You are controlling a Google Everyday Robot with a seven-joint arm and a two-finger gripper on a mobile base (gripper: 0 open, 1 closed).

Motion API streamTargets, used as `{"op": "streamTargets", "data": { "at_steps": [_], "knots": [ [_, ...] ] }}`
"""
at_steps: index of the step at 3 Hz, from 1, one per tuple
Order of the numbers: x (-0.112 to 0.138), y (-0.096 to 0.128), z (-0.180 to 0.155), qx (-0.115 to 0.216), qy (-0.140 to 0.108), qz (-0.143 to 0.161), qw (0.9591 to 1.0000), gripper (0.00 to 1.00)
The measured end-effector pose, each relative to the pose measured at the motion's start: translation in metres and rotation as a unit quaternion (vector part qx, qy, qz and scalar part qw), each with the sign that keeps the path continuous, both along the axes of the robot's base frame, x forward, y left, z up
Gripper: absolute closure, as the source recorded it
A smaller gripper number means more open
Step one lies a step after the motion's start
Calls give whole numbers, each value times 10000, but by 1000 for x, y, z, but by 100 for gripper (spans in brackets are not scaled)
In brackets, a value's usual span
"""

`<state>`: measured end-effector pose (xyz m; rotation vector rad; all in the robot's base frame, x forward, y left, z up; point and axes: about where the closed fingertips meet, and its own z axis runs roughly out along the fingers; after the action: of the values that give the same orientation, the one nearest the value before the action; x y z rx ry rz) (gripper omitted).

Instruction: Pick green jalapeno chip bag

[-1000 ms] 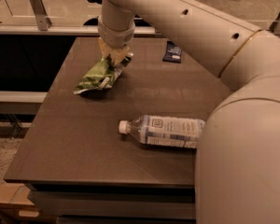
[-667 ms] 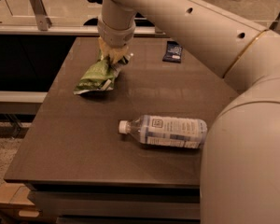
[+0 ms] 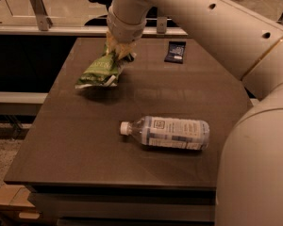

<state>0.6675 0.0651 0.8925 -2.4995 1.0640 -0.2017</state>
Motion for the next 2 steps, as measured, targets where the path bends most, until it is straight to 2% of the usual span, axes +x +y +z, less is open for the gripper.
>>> {"op": "streamTargets", "data": {
  "at_steps": [1,2],
  "knots": [
    [6,-14,12,563,70,-139,9983,100],
    [14,-35,30,1018,48,-279,9944,100]
  ]
}}
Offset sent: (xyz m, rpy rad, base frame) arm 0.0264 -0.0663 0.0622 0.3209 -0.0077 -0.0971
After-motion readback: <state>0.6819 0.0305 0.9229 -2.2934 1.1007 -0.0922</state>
